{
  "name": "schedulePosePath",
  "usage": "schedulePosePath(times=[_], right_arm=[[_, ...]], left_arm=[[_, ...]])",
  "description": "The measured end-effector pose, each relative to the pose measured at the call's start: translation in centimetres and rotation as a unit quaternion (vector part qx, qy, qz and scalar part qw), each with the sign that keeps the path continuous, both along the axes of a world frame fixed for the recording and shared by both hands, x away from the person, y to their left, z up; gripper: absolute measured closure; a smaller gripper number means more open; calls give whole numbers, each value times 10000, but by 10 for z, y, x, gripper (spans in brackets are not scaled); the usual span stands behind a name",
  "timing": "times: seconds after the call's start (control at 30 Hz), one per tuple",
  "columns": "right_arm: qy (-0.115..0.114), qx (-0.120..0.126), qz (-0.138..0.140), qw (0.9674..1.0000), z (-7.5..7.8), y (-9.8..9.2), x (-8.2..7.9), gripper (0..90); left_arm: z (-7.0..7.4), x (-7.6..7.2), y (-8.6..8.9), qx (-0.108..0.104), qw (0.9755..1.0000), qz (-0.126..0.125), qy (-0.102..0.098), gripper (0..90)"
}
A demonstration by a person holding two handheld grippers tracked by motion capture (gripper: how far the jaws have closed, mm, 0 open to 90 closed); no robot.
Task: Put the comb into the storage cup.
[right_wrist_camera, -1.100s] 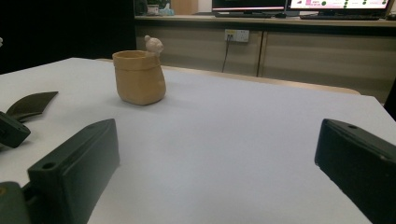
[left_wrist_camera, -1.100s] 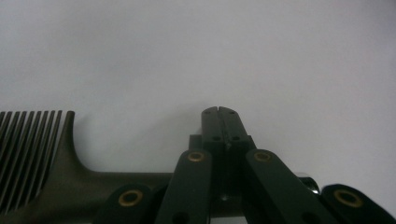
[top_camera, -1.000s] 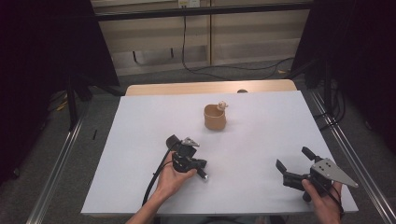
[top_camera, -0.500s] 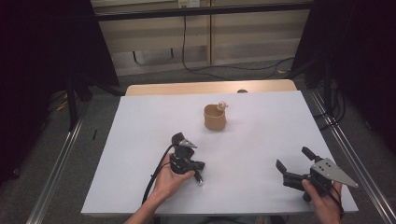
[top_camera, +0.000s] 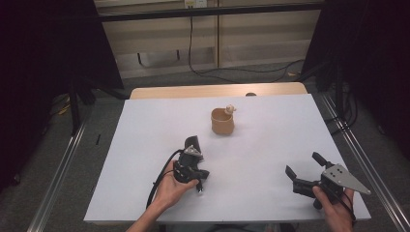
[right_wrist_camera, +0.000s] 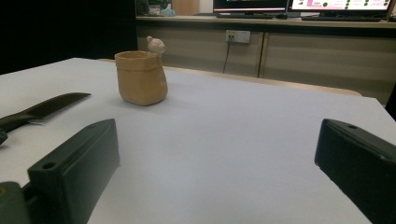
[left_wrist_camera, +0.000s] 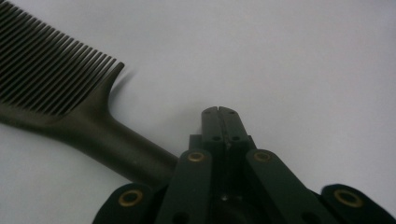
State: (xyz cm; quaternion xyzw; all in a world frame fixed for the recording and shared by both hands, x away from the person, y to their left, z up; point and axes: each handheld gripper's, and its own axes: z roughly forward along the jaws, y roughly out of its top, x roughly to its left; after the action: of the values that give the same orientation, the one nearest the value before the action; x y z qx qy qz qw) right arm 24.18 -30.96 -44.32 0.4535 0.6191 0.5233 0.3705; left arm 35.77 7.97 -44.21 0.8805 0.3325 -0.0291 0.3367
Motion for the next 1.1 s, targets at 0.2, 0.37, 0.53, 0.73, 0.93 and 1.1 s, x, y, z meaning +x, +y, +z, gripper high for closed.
schedulePosePath(times=[0.2, 0.37, 0.53, 0.73, 0.93, 1.1], right_arm=[[1, -17, 12, 10000, 0, 1, 0, 0], [6, -14, 5, 10000, 0, 1, -1, 0], [17, -13, 3, 10000, 0, 1, -1, 0], [11, -15, -2, 10000, 0, 0, -1, 0], [23, -4, 6, 10000, 0, 1, -1, 0], [21, -14, 7, 10000, 0, 2, -1, 0]], left_arm=[[-1, 0, 3, -81, 10000, 21, 47, 900], [-1, 1, 6, -133, 9998, 1, 119, 900], [0, 1, 10, -71, 9998, -80, 160, 900], [1, -2, 15, -51, 9997, -58, 237, 900], [2, -1, 18, -6, 9995, -91, 288, 900], [3, -2, 20, 66, 9995, -111, 298, 900]])
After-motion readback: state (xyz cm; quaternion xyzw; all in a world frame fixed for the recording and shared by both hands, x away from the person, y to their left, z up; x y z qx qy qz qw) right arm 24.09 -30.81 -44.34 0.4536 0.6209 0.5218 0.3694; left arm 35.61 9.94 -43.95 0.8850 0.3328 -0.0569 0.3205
